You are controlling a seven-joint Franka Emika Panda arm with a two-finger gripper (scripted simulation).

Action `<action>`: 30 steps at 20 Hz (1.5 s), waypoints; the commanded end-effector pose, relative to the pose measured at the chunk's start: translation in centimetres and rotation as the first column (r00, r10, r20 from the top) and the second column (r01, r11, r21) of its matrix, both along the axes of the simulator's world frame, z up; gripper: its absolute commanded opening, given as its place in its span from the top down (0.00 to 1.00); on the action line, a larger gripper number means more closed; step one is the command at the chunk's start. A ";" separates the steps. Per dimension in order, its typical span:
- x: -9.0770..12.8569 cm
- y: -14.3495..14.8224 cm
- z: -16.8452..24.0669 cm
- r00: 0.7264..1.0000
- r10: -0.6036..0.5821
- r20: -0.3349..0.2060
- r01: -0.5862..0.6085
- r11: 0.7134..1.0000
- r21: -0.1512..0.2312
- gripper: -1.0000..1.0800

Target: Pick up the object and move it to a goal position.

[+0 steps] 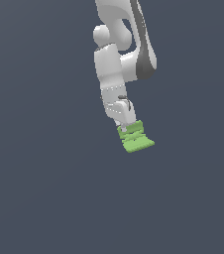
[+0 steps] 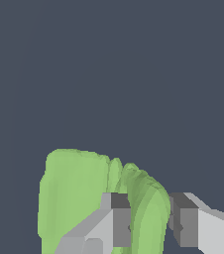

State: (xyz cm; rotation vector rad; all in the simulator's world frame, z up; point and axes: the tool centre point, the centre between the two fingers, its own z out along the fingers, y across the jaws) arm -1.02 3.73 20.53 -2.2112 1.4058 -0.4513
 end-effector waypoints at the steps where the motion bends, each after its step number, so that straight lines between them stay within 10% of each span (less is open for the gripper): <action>1: 0.5 0.3 1.9 1.000 -0.001 -0.001 0.001 1.000 0.001 1.00; 30: 6.5 3.5 21.3 1.000 -0.003 0.003 0.003 1.000 0.011 1.00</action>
